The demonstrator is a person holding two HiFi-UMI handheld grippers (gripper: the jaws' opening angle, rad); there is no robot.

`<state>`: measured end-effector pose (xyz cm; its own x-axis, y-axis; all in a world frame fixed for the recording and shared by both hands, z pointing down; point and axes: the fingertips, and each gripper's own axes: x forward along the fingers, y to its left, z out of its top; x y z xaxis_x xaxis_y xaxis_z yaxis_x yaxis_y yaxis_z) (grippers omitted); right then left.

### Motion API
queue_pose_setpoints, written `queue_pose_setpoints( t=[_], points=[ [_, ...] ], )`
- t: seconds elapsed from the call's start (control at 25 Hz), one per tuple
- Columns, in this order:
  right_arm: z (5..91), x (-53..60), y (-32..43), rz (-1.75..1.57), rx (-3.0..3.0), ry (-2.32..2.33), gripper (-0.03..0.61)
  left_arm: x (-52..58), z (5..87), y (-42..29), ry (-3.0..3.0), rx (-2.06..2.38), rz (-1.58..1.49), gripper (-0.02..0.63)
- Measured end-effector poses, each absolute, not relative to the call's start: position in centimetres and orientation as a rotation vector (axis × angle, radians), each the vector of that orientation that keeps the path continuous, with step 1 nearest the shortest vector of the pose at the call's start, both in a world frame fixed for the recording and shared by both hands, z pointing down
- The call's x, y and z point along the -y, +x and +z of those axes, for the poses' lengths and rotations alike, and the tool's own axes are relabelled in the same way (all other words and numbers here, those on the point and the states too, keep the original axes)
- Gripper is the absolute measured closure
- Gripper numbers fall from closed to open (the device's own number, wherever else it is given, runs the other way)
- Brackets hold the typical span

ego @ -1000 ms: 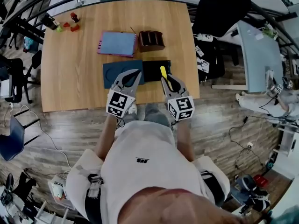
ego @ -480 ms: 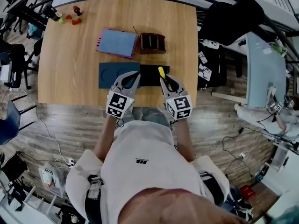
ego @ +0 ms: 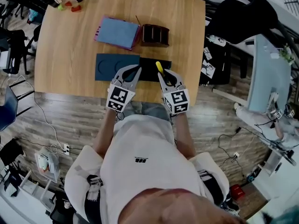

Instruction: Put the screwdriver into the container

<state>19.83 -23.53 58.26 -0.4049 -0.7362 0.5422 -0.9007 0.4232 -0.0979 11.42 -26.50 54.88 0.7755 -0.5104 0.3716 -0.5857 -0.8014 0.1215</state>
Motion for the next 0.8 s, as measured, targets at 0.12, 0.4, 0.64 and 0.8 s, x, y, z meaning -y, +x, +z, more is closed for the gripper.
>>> queue_pose_setpoints(
  t=[0.12, 0.4, 0.64, 0.8],
  points=[
    [59.5, 24.0, 19.8, 0.544, 2.257, 1.349, 0.520, 26.8, 55.7, 11.7, 2.720, 0.862, 0.485, 0.608],
    [62.4, 25.2, 19.6, 0.561, 2.246, 1.253, 0.520, 27.8, 57.9, 12.1, 2.680, 0.870, 0.529, 0.608],
    [65.1, 25.5, 19.2, 0.594, 2.223, 1.172, 0.520, 28.1, 59.9, 12.3, 2.648, 0.865, 0.564, 0.609],
    [66.7, 25.8, 19.0, 0.614, 2.199, 1.133, 0.520, 28.3, 61.0, 12.4, 2.631, 0.860, 0.582, 0.609]
  ],
)
